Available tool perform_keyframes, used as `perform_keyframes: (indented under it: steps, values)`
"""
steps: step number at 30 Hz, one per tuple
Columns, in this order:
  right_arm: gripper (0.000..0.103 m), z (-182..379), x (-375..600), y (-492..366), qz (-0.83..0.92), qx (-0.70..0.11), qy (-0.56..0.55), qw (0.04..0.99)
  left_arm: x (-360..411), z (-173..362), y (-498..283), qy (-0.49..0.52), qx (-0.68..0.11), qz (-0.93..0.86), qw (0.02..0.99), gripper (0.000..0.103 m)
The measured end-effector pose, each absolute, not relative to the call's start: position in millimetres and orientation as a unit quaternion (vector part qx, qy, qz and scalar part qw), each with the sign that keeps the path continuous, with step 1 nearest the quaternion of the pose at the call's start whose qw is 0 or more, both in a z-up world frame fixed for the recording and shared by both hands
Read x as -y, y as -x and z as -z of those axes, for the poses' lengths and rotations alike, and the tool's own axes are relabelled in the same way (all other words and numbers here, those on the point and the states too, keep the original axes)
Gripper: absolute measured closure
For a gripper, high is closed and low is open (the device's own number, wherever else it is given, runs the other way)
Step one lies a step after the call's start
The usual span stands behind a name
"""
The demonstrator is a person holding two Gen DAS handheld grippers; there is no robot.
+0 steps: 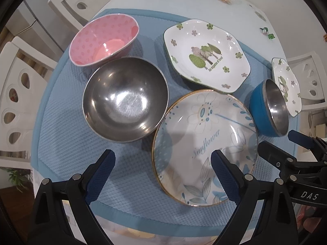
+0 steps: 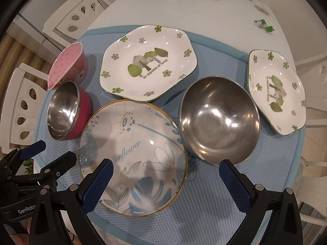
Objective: Organize plates and bowls
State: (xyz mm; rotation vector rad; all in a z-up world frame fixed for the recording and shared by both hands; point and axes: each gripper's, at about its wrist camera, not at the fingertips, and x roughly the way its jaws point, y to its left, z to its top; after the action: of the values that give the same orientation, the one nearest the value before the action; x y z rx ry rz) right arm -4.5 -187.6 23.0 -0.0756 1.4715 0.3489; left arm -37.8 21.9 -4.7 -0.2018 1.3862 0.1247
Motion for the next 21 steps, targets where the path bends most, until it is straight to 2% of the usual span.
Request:
perform_keyframes:
  steps: [9, 18, 21]
  values:
    - [0.0, 12, 201, 46, -0.187, -0.691, 0.016, 0.699, -26, 49, 79, 0.08, -0.662, -0.026, 0.745, 0.009]
    - [0.0, 70, 197, 63, -0.176, -0.704, 0.016, 0.688, -17, 89, 72, 0.067, -0.671, -0.027, 0.738, 0.009]
    - [0.0, 83, 188, 62, -0.169, -0.682, 0.051, 0.71, -21, 98, 66, 0.087, -0.667, -0.023, 0.739, 0.002]
